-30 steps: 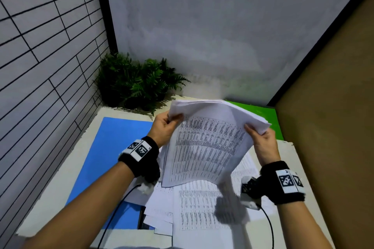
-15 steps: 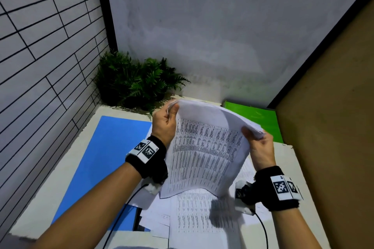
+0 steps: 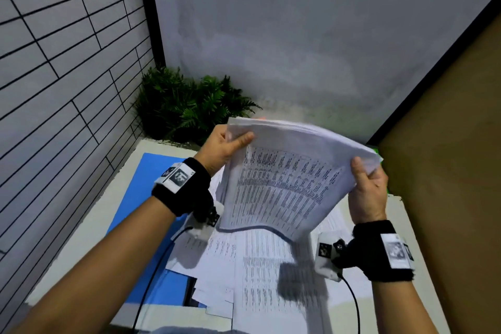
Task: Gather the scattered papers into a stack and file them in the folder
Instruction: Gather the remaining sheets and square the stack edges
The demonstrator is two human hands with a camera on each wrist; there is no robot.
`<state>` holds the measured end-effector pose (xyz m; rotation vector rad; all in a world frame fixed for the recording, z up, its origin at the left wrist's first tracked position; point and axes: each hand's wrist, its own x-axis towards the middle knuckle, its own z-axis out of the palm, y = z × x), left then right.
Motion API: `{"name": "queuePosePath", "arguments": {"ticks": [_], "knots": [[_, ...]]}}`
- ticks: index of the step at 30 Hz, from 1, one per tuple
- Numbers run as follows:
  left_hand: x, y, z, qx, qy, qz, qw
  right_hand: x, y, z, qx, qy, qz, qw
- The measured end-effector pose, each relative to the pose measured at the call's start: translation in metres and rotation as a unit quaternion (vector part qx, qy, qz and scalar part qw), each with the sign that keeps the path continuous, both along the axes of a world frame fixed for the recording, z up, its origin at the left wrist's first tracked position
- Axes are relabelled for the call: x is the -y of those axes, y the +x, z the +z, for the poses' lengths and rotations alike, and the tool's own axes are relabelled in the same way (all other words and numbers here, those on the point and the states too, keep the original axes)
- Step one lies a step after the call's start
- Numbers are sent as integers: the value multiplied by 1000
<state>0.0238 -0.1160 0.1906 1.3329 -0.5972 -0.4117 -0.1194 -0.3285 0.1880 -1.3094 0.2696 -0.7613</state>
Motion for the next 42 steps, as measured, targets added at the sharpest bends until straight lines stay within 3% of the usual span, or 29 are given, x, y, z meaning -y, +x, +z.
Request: {"name": "queuePosePath", "arguments": {"ticks": [3,5,7,10,11,13,15,16,18,19,21,24,26,29,31,32,35,36,37,39,42], "knots": [[-1,-3,-20,-26,56,-30,998,3,-2,-6,-84,-54,-13,995],[2,-6,-29,-40,73,-29,996,5,-1,-2,-155,-145,-68,975],[5,-4,-33,-63,84,-13,994,-4,1,16,-198,-313,-186,910],[7,-5,-33,-77,103,21,991,-53,14,50,-127,-501,-254,818],[7,-5,-34,-77,107,17,991,-71,22,57,-122,-554,-233,790],[8,-7,-33,-56,112,10,992,-98,40,65,-191,-657,-67,726],[8,-8,-31,-46,111,24,992,-113,54,65,-298,-714,98,626],[8,-11,-26,-39,110,32,993,-116,58,65,-313,-714,124,614],[7,-16,-18,-45,99,35,993,-119,62,69,-273,-693,98,659],[7,-18,-16,-51,93,40,994,-120,65,70,-263,-697,101,660],[6,-18,-19,-48,100,49,993,-121,63,68,-284,-716,147,620],[6,-12,-27,-41,98,30,994,-112,60,66,-281,-689,125,657],[5,-9,-32,-57,89,39,994,-97,55,62,-302,-712,121,622],[4,-9,-33,-49,88,34,994,-56,43,66,-373,-702,61,604],[5,-11,-33,-50,85,43,994,-20,32,69,-402,-659,27,635],[5,-11,-34,-49,85,44,994,0,25,70,-396,-621,39,675],[8,-14,-32,-66,82,44,994,36,8,56,-297,-383,93,870],[9,-14,-31,-71,79,43,993,36,4,45,-262,-270,98,921],[10,-14,-31,-77,69,41,994,34,1,31,-233,-166,105,953],[10,-15,-32,-86,50,27,995,25,2,-5,-209,-44,135,968],[9,-18,-28,-90,68,24,993,8,2,-27,-179,4,107,978]]}}
